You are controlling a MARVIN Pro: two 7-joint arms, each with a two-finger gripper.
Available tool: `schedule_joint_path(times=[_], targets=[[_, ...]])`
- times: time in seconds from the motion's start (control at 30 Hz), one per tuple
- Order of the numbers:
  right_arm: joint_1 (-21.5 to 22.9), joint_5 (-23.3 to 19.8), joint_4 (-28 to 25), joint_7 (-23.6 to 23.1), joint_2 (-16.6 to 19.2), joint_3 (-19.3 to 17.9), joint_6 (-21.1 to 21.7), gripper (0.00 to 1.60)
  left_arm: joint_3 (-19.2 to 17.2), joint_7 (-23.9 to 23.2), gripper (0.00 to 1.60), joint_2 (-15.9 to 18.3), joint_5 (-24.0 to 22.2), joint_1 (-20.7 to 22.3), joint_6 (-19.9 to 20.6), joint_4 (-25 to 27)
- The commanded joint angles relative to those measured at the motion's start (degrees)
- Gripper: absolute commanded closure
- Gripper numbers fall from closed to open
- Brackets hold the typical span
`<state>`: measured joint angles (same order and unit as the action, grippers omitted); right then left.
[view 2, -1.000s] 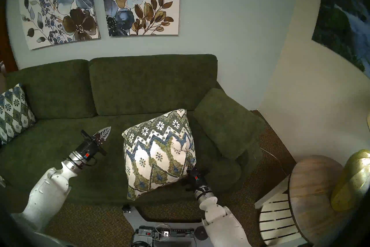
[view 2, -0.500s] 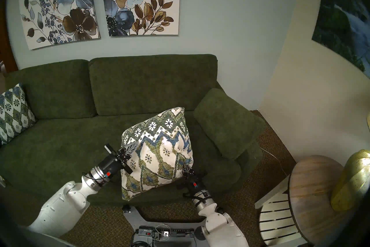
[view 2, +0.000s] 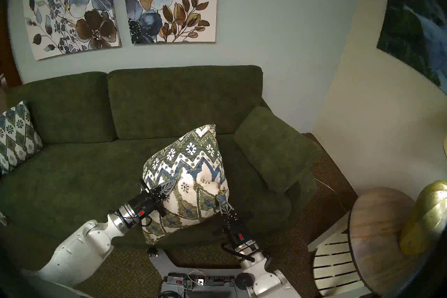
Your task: Fluff a cushion
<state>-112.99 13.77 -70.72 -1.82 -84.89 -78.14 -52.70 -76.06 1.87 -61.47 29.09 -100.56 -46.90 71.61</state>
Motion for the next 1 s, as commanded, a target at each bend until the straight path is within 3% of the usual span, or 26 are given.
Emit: schedule_joint_path(times=[0.0, 0.07, 0.23, 0.27, 0.3, 0.33, 0.37, 0.4, 0.53, 0.6, 0.77, 0.97], targets=[[-4.0, -0.9, -5.8, 0.3, 1.4, -0.8, -0.7, 1.6, -1.0, -2.6, 1.6, -3.2, -0.5, 6.0, 5.3, -4.0], [-5.1, -1.4, -7.5, 0.2, 1.9, -1.2, 0.0, 1.6, -0.8, -4.0, 1.6, -4.7, -0.7, 8.5, 6.5, -5.1], [-6.3, -1.9, -9.1, -0.1, 2.4, -1.6, 1.5, 1.59, -1.4, -5.9, 1.6, -6.2, -0.9, 10.3, 7.4, -3.9], [-6.7, -2.0, -9.2, -0.3, 2.8, -1.9, 2.4, 1.1, -1.6, -6.7, 1.6, -6.8, -1.2, 11.4, 7.7, -3.4], [-6.7, -2.0, -9.2, -0.3, 2.8, -1.9, 2.4, 1.1, -1.6, -6.7, 1.6, -6.8, -1.2, 11.4, 7.7, -3.4], [-6.8, -2.0, -9.4, -0.4, 3.2, -2.1, 3.0, 0.93, -1.5, -7.3, 1.6, -7.0, -1.2, 12.2, 7.8, -3.5], [-7.0, -2.1, -9.5, -0.5, 3.4, -2.3, 3.4, 0.31, -1.5, -7.9, 1.6, -7.2, -1.3, 12.8, 8.0, -3.5], [-7.6, -2.7, -10.3, -0.6, 3.7, -2.7, 4.4, 0.0, -1.2, -9.3, 1.6, -7.8, -1.4, 14.8, 8.4, -4.5], [-8.4, -3.9, -12.2, -0.8, 4.5, -3.5, 5.5, 0.0, -1.5, -11.2, 1.6, -8.7, -1.5, 15.3, 8.9, -5.0], [-9.6, -5.9, -15.7, -1.2, 5.2, -4.3, 6.3, 0.0, -0.4, -13.1, 1.6, -9.3, -1.9, 18.0, 8.6, -8.8], [-9.2, -7.9, -18.5, -1.2, 5.4, -5.3, 3.7, 0.0, 0.3, -14.8, 1.6, -9.9, -2.2, 19.5, 8.2, -11.7], [-6.8, -10.0, -22.6, -1.5, 5.8, -6.4, 0.5, 0.0, 1.6, -16.4, 1.6, -11.8, -2.3, 21.0, 7.7, -11.7]])
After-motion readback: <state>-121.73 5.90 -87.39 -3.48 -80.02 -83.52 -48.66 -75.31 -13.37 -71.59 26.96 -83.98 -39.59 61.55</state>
